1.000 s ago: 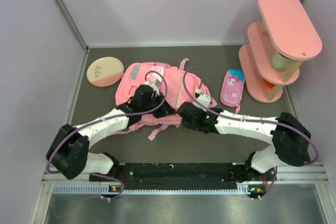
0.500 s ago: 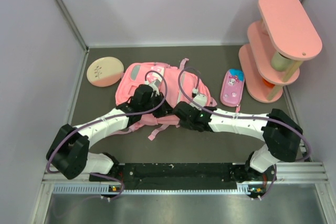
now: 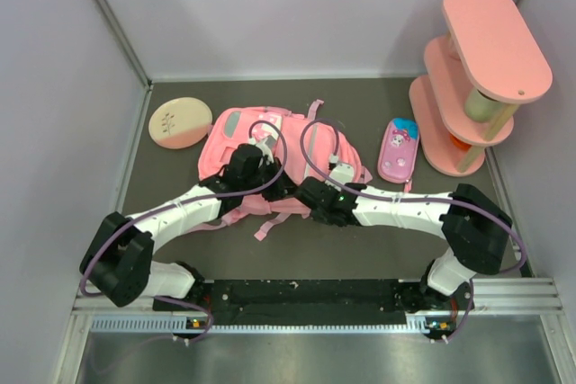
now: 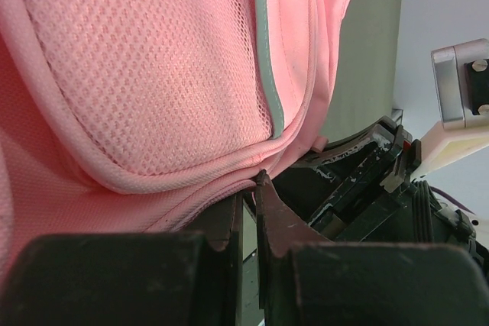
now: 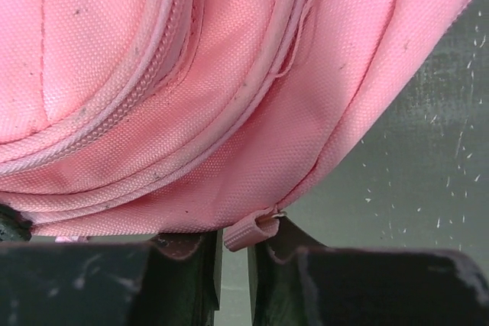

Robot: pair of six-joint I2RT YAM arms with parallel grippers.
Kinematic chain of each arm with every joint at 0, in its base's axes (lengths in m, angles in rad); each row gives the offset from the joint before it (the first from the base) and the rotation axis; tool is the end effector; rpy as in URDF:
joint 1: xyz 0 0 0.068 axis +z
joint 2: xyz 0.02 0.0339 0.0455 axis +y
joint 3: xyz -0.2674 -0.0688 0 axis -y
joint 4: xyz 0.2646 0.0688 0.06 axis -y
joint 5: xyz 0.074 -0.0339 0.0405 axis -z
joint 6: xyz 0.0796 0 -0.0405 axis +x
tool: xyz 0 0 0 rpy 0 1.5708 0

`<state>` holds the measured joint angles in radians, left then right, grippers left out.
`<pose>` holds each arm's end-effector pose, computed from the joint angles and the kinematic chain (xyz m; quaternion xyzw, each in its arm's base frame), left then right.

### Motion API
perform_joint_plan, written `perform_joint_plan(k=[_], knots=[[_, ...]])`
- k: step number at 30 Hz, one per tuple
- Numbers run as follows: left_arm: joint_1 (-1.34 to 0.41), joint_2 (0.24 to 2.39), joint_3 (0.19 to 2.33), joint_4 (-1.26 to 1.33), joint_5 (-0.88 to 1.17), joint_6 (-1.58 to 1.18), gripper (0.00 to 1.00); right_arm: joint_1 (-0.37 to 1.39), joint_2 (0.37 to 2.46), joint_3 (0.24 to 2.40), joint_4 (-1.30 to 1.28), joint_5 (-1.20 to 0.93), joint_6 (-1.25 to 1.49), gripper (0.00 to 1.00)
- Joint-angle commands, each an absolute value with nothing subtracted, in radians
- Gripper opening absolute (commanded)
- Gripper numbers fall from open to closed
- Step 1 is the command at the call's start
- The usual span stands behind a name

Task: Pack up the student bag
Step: Zip the student bag at the center of the board.

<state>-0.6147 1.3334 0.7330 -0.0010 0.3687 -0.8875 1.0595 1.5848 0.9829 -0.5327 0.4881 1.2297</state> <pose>0.2543 -0.2147 0.1895 -0.0337 0.8734 -0.4311 0.2241 0.1973 0.2754 0.1497 0.1326 0.9395 0.0937 0.3016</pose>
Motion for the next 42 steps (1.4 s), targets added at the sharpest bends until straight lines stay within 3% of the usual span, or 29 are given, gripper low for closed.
perform_joint_plan(k=[1, 3, 6, 18, 23, 27, 35, 42], knots=[[-0.618, 1.328, 0.784, 0.087, 0.445, -0.859, 0.00, 1.069, 1.589, 1.025, -0.549, 0.571, 1.186, 0.18], [-0.617, 1.328, 0.785, 0.087, 0.446, -0.859, 0.00, 1.068, 1.591, 1.032, -0.552, 0.578, 1.149, 0.28], [-0.617, 1.328, 0.784, 0.087, 0.448, -0.859, 0.00, 1.069, 1.598, 1.035, -0.555, 0.586, 1.123, 0.33], [-0.615, 1.328, 0.769, 0.103, 0.457, -0.864, 0.00, 1.069, 1.661, 1.066, -0.531, 0.663, 0.976, 0.31], [-0.612, 1.325, 0.765, 0.107, 0.459, -0.867, 0.00, 1.068, 1.643, 1.008, -0.422, 0.634, 0.925, 0.21], [-0.609, 1.324, 0.764, 0.104, 0.459, -0.865, 0.00, 1.069, 1.597, 0.967, -0.359, 0.614, 0.907, 0.03], [-0.607, 1.319, 0.756, 0.104, 0.457, -0.864, 0.00, 1.058, 1.485, 0.858, -0.239, 0.589, 0.910, 0.04], [-0.604, 1.309, 0.755, 0.097, 0.449, -0.861, 0.00, 1.032, 1.369, 0.747, -0.080, 0.410, 0.888, 0.04]])
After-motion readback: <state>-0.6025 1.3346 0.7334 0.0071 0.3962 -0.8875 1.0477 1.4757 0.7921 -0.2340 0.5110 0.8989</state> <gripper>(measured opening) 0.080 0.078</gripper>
